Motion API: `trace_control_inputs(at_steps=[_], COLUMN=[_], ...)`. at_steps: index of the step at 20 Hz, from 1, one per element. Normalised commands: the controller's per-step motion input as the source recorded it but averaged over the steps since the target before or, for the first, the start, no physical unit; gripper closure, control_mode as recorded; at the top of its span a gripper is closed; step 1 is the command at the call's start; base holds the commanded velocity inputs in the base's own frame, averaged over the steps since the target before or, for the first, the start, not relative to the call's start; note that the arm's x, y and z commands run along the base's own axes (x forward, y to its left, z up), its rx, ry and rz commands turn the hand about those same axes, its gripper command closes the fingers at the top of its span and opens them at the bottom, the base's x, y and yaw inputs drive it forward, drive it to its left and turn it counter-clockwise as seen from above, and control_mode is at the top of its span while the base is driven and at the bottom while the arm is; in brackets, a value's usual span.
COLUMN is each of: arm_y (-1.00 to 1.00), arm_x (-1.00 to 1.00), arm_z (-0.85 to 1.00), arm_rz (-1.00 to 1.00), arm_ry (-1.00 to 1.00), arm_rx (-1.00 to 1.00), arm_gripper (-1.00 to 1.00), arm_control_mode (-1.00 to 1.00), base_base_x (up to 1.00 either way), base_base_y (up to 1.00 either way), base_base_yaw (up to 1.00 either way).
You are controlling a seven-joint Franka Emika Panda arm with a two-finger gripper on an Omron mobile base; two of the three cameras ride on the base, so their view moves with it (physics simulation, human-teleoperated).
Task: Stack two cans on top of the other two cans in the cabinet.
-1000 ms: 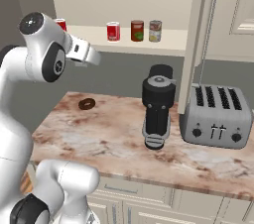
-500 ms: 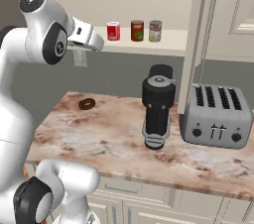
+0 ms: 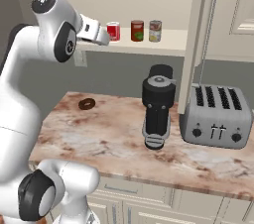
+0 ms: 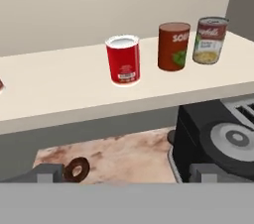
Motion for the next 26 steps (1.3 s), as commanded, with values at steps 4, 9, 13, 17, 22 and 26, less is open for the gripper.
trace_control_inputs(at_steps=[4,9,13,17,22,26], arm_y=[-0.07,-0.02,-0.04,-0.09,-0.09,-0.1], arm_x=[0.4,0.35,0.29,0.27,0.25,0.18], arm_z=[-0.04,-0.12,-0.07,-0.01,0.0,-0.03], arm_rz=[0.07,0.03,0.0,0.0,0.0,0.0], arm_ry=[-0.13,-0.14,0.03,0.12,0.06,0.0], arm_rx=[-0.01,-0.03,-0.05,-0.04,-0.01,0.0], arm_gripper=[-1.0,-1.0,-1.0,-1.0,-1.0,-1.0], arm_control_mode=[-1.0,-1.0,-1.0,-1.0,-1.0,-1.0], base_base_x=[0.0,0.0,0.0,0.0,0.0,0.0], base_base_y=[0.0,0.0,0.0,0.0,0.0,0.0], base_base_yaw=[0.0,0.0,0.0,0.0,0.0,0.0])
